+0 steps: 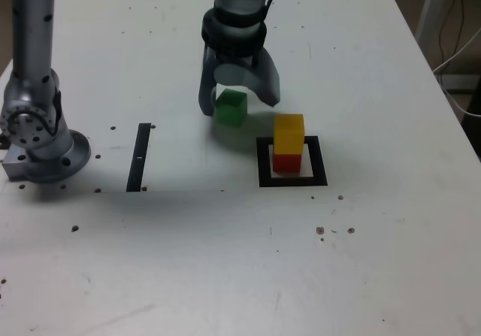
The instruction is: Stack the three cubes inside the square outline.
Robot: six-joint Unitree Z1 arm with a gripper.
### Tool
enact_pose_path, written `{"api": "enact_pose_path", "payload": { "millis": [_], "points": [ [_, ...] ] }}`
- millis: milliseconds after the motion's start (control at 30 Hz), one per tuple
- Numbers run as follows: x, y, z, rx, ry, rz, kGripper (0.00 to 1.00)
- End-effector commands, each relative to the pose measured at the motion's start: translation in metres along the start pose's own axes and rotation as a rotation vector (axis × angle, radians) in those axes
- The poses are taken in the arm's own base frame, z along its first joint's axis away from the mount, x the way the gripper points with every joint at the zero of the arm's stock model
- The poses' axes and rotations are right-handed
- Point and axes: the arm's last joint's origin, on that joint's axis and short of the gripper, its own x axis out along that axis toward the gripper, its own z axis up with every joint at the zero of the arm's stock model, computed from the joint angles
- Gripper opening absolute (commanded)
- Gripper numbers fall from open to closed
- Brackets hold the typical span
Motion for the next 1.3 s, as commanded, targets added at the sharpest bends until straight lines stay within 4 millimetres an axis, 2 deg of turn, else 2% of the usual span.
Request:
{"api": "enact_pose_path", "payload": {
  "millis": [0, 267, 467, 567, 733, 833, 1267],
  "points": [
    [0.004, 0.002, 0.002, 0.018, 0.003, -0.005, 1.00],
    [0.007, 0.007, 0.005, 0.103, 0.011, -0.017, 0.98],
    [0.010, 0.012, 0.006, 0.126, 0.032, -0.028, 0.89],
    [0.011, 0.013, 0.007, 0.118, 0.046, -0.039, 0.78],
    [0.012, 0.014, 0.009, 0.106, 0.046, -0.041, 0.45],
    [0.011, 0.015, 0.010, 0.105, 0.038, -0.037, 0.33],
    [0.009, 0.015, 0.011, 0.104, 0.031, -0.042, 0.31]
  ]
}}
